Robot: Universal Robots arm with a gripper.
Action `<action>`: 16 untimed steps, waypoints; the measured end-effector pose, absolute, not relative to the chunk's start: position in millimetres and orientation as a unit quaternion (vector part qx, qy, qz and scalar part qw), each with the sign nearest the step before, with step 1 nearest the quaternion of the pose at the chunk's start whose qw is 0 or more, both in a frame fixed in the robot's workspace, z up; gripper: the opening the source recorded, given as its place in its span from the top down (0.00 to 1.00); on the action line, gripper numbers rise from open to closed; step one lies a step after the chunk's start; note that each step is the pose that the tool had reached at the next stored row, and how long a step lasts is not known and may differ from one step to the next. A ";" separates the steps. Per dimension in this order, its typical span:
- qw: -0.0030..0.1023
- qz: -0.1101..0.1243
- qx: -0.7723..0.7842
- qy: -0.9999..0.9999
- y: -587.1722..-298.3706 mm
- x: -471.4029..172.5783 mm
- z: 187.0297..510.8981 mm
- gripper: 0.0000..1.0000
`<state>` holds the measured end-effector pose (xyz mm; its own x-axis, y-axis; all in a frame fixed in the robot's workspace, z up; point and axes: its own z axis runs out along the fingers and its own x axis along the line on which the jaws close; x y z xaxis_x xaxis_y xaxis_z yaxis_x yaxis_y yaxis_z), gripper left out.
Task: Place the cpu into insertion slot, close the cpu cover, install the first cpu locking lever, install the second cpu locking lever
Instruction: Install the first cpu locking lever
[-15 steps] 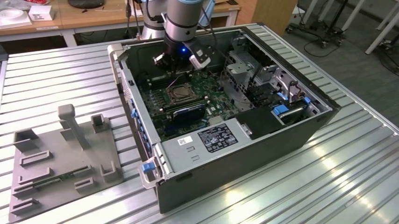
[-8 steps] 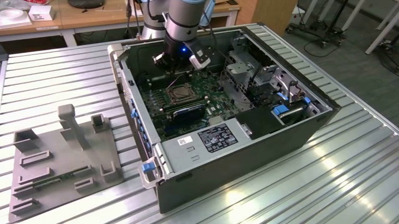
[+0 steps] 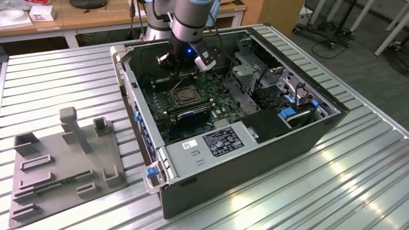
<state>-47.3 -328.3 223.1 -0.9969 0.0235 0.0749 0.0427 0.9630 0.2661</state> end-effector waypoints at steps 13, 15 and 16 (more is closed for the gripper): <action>0.046 -0.137 -0.023 -0.989 -328.6 -40.4 223.1 0.89; 0.055 -0.136 -0.024 -0.989 -329.0 -39.0 223.1 0.89; 0.060 -0.136 -0.024 -0.989 -329.2 -38.5 223.2 0.89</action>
<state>-38.5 -329.2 223.2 -0.9916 0.0320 0.1250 0.0647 0.9616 0.2667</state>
